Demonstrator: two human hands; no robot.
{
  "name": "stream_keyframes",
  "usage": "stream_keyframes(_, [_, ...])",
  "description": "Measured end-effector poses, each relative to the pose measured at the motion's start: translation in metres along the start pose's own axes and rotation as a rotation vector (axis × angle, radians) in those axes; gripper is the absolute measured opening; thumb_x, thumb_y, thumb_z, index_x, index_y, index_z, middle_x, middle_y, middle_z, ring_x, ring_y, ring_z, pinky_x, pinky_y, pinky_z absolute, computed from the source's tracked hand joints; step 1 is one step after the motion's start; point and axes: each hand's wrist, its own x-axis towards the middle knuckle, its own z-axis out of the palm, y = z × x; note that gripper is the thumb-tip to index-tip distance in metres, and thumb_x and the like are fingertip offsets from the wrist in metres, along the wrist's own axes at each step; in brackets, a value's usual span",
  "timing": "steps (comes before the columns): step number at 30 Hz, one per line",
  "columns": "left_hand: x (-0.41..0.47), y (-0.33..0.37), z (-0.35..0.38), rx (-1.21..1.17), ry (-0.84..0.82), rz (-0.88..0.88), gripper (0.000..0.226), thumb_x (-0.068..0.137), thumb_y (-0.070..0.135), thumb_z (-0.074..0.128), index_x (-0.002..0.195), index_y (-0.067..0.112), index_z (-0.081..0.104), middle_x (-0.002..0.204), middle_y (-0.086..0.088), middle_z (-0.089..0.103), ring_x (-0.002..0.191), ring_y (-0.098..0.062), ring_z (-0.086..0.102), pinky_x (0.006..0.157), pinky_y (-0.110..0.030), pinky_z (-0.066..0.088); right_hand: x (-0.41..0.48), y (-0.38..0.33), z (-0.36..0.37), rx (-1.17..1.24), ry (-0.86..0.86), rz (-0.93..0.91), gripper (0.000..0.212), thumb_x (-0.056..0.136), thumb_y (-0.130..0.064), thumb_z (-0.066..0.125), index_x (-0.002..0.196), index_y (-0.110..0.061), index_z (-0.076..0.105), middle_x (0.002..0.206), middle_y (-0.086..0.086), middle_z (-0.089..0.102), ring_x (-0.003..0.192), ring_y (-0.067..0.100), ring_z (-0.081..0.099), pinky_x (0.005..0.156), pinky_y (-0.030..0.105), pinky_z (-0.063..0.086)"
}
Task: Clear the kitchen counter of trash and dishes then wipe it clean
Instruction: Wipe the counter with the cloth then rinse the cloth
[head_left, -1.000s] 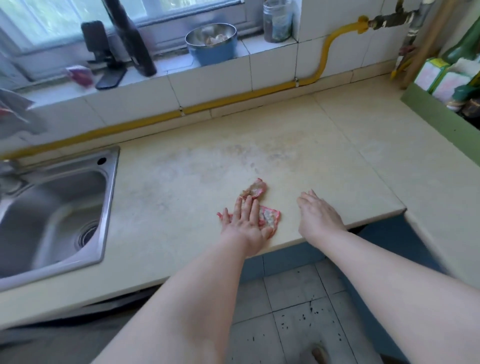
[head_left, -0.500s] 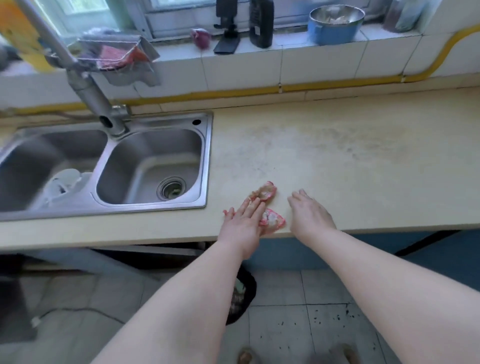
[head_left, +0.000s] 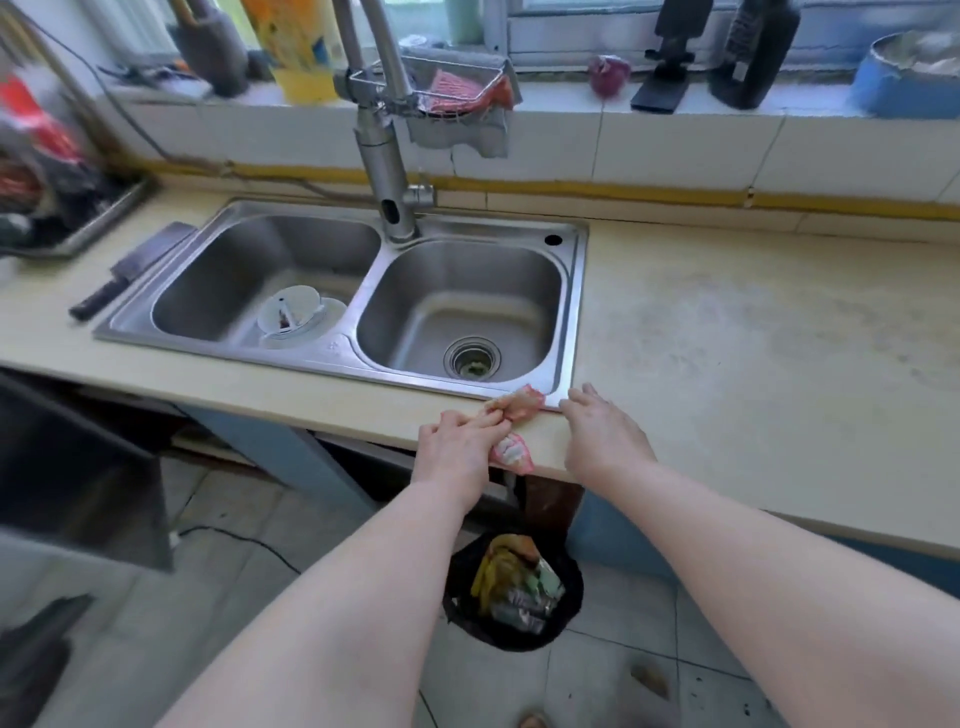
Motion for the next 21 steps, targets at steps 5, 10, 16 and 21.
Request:
stream_keyframes(5, [0.005,-0.049,-0.012,-0.024,0.003,-0.149,0.043,0.101,0.022,0.040,0.137,0.046,0.046,0.147,0.025,0.041,0.122,-0.016,0.041,0.099,-0.036,0.037,0.034,-0.026,0.009,0.002,-0.027,-0.072,0.043,0.083,0.000,0.038,0.122,-0.011,0.052,0.136,0.004,0.042,0.136,0.025,0.036,0.105,0.034,0.038])
stream_keyframes(10, [0.018,-0.088,-0.033,0.059,-0.015,-0.354,0.034,0.101,0.026,0.037,0.125,0.040,0.057,0.119,0.000,0.060,0.120,-0.021,0.045,0.093,-0.035,0.041,0.066,-0.039,0.006,0.002,-0.075,-0.147,0.031,0.084,0.002,0.040,0.110,-0.008,0.055,0.122,0.004,0.048,0.133,0.025,0.037,0.096,0.033,0.040])
stream_keyframes(16, [0.037,-0.119,-0.052,0.108,-0.091,-0.547,0.032,0.100,0.027,0.041,0.121,0.038,0.062,0.120,-0.003,0.060,0.120,-0.023,0.051,0.093,-0.034,0.043,0.115,-0.037,-0.011,-0.045,-0.131,-0.177,0.041,0.084,0.002,0.040,0.121,-0.004,0.055,0.130,0.009,0.050,0.137,0.025,0.032,0.111,0.035,0.029])
stream_keyframes(21, [0.042,-0.126,-0.059,0.073,-0.084,-0.629,0.027,0.098,0.027,0.046,0.117,0.027,0.066,0.121,-0.006,0.063,0.117,-0.025,0.056,0.092,-0.032,0.044,0.136,-0.066,-0.011,-0.052,-0.207,-0.226,0.044,0.082,0.000,0.040,0.121,-0.009,0.057,0.136,0.009,0.046,0.122,0.030,0.047,0.093,0.036,0.043])
